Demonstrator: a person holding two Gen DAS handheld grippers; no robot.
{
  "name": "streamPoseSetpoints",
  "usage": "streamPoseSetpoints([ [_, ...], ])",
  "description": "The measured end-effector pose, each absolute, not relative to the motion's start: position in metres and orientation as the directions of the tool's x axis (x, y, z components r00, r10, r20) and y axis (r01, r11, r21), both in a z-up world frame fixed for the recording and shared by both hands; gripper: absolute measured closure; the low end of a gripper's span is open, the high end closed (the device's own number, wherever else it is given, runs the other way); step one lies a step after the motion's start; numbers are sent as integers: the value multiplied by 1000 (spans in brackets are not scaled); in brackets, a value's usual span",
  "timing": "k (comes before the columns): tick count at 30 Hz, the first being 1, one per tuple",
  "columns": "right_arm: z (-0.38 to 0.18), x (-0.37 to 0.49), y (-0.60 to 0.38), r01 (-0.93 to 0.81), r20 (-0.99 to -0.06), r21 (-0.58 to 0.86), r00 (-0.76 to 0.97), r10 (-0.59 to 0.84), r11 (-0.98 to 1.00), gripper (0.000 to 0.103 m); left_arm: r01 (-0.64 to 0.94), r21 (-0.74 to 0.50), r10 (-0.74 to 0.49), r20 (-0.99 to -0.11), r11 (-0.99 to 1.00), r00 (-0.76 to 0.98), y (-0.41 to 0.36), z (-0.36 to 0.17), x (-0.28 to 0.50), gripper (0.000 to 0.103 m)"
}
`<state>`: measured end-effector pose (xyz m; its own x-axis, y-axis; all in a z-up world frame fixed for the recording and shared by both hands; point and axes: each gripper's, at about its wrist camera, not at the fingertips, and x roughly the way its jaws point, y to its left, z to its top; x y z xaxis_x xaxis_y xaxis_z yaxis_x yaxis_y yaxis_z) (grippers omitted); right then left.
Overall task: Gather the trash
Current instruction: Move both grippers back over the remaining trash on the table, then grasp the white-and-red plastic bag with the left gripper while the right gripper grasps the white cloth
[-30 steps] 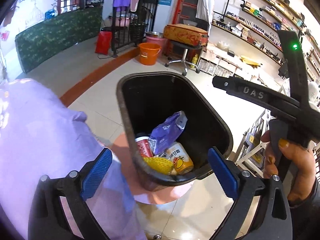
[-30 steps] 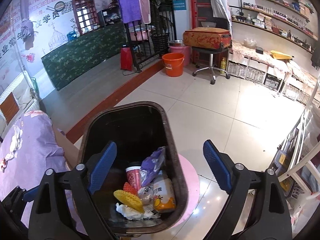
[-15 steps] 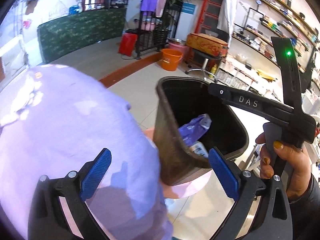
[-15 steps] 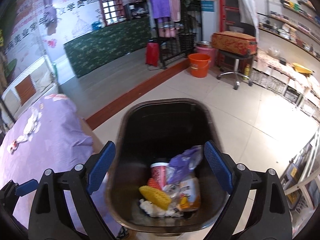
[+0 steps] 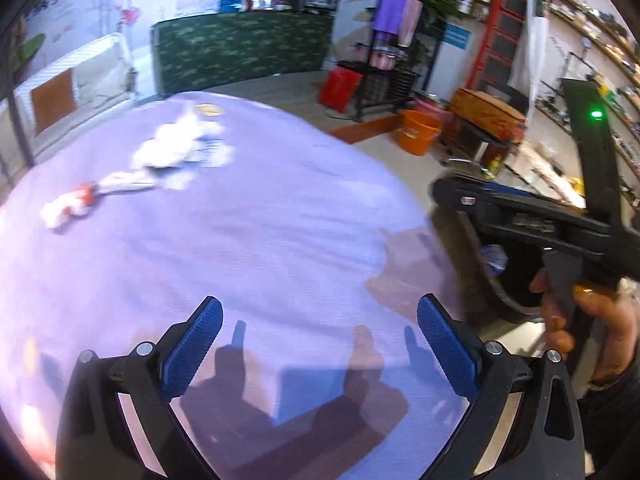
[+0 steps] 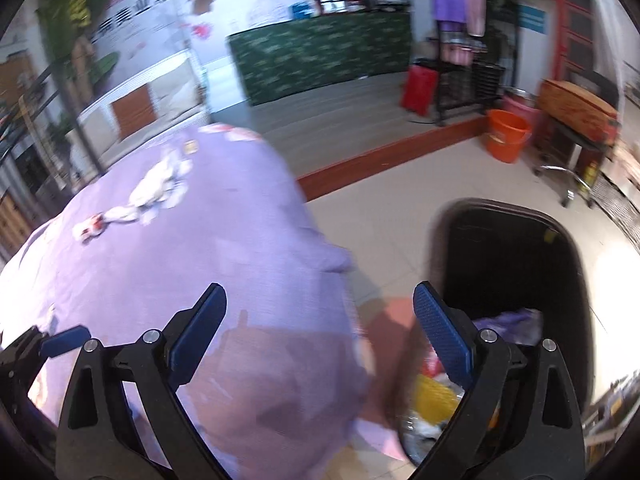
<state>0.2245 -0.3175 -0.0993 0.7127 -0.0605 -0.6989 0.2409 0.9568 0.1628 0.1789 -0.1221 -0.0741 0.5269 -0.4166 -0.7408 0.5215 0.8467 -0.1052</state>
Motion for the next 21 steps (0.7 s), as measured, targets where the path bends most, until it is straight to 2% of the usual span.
streamPoseSetpoints([
  [7,-88,281,-269,70,-717,213,689,107,975,10,416,10,-278,-730,909,625,-56,-71,233,7],
  [14,-78,321,-224,-30,-725,195,668,165,980,10,370,142,-154,-732,918,663,-13,-77,309,7],
  [21,-76,348,-195,-80,-738,171,650,182,982,10,329,105,-129,-777,938,616,11,-97,369,9],
])
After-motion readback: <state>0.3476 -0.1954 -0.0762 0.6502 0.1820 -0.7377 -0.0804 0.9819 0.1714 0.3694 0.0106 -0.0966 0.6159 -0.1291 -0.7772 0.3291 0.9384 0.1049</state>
